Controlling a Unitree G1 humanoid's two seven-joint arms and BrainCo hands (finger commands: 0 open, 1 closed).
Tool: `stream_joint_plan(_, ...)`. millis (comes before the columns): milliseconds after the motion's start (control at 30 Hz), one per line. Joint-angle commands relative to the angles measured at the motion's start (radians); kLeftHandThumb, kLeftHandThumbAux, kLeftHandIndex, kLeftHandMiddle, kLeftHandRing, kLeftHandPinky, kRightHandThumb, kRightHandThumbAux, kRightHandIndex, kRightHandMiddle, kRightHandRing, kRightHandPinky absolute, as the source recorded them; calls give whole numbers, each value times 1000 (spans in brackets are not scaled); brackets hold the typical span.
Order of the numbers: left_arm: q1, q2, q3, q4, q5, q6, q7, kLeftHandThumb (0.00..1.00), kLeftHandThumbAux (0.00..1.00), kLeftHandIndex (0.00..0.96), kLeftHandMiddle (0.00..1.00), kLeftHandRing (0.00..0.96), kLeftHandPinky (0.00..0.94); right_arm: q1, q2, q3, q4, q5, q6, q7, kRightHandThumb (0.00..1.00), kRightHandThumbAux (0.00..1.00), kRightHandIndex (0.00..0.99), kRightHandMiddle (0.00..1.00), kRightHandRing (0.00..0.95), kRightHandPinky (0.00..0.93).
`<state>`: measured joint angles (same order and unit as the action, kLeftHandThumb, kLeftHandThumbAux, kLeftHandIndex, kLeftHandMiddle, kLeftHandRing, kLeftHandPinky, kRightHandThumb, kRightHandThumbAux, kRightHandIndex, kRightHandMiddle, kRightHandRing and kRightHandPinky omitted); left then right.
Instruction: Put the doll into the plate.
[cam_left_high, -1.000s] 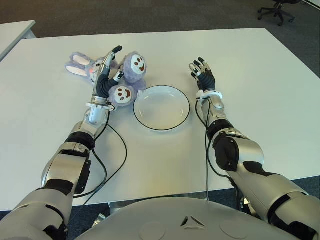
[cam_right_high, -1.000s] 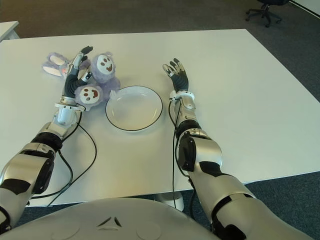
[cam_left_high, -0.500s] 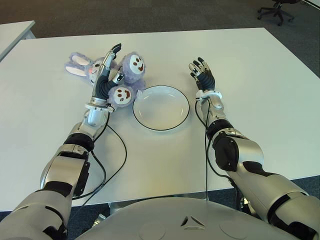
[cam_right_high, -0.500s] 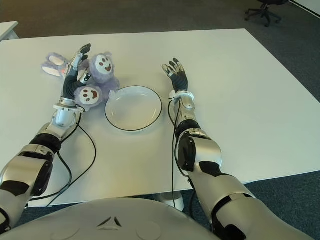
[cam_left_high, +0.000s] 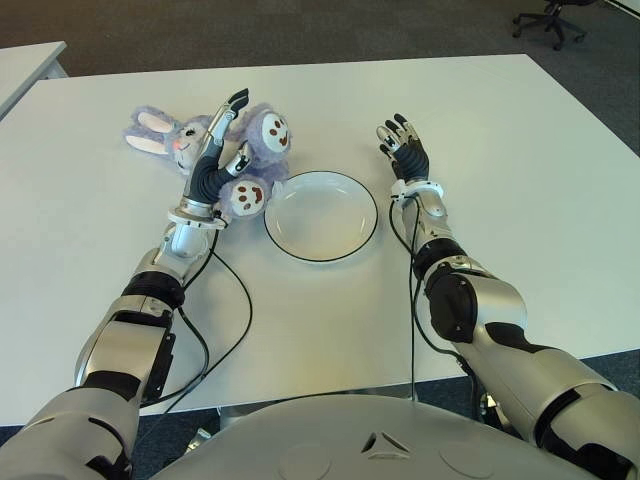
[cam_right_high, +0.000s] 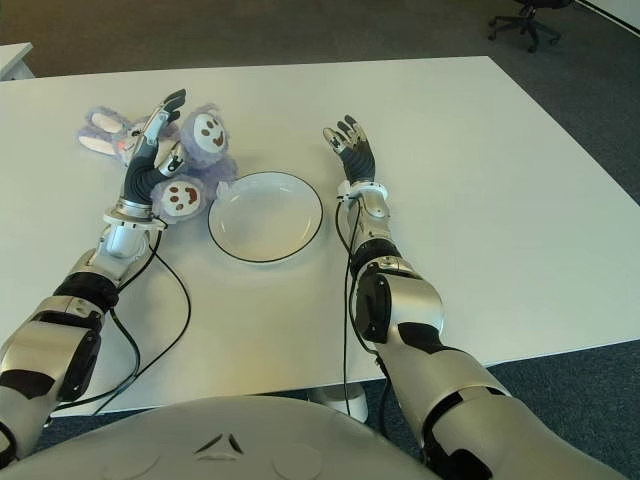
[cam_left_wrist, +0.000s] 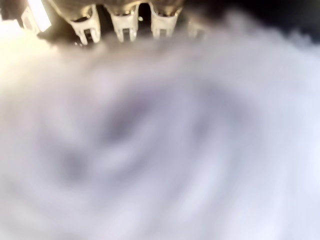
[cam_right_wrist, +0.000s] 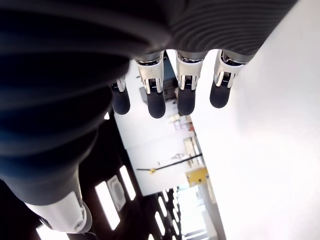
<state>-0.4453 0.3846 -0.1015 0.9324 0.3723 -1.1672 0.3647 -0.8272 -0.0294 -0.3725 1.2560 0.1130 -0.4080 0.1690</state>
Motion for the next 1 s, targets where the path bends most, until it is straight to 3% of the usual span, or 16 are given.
stream_joint_plan(33,202,-12,-43,38,6,11,-73,470,202,15,36,20,49,98,21,-8,58,20,56,-7,262,736,80,107,74,69)
stream_joint_plan(1000,291,1,-27,-124,-21,95,-183,477,211,0,6,0,0,101,23,-2,55,23,50,-8,315,702,87,119,80,68)
